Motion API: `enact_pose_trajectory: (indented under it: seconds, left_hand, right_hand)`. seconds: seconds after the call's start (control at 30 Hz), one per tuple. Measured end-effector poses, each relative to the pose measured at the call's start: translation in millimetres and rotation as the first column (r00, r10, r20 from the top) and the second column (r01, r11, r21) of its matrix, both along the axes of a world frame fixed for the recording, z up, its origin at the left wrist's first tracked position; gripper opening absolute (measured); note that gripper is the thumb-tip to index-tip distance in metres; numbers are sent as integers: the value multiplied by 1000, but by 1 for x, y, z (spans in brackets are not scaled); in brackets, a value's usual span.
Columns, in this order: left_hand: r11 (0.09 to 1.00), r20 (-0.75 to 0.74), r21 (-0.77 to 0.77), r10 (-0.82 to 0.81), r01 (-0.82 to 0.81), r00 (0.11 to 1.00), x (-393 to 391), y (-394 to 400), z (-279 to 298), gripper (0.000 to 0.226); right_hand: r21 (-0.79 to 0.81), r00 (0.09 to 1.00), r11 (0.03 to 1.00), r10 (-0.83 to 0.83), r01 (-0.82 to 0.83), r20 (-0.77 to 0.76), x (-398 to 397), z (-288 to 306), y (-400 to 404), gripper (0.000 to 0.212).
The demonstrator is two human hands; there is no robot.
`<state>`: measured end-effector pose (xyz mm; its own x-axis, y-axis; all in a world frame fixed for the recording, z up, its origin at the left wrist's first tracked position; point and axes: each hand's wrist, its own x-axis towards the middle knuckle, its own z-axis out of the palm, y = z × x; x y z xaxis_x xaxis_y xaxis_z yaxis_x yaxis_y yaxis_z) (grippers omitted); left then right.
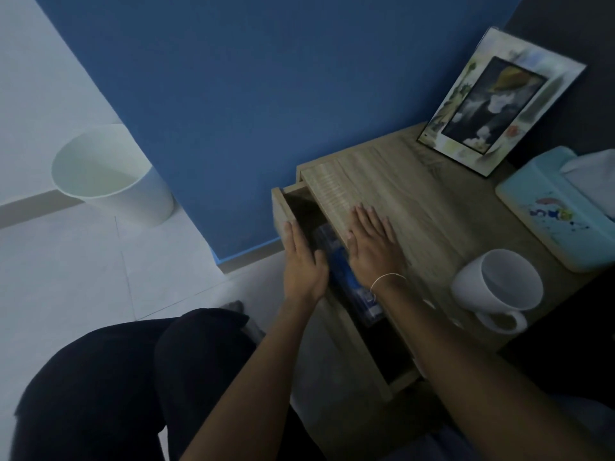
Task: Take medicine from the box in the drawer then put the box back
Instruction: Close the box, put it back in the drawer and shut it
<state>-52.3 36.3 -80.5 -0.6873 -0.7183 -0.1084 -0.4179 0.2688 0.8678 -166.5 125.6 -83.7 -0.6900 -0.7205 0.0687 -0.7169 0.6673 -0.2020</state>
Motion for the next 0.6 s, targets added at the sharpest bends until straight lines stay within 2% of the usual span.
enact_pose_trajectory:
  seconds: [0.23,0.47,0.6]
  left_hand:
    - [992,-89,123,-15,26,996,-18,-2,1,75]
    - [983,-104,149,-95,110,990,-29,2,-7,83]
    - [984,-93,85,-149,157,984,-30,1,-7,70]
  right_hand:
    - [-32,1000,999,-16,16,-13,0,-4,0,56]
    - [-38,1000,999,-8,8,-11,0,-2,-1,57]
    - [-71,1000,997,-9,10,18,0,-1,-1,56]
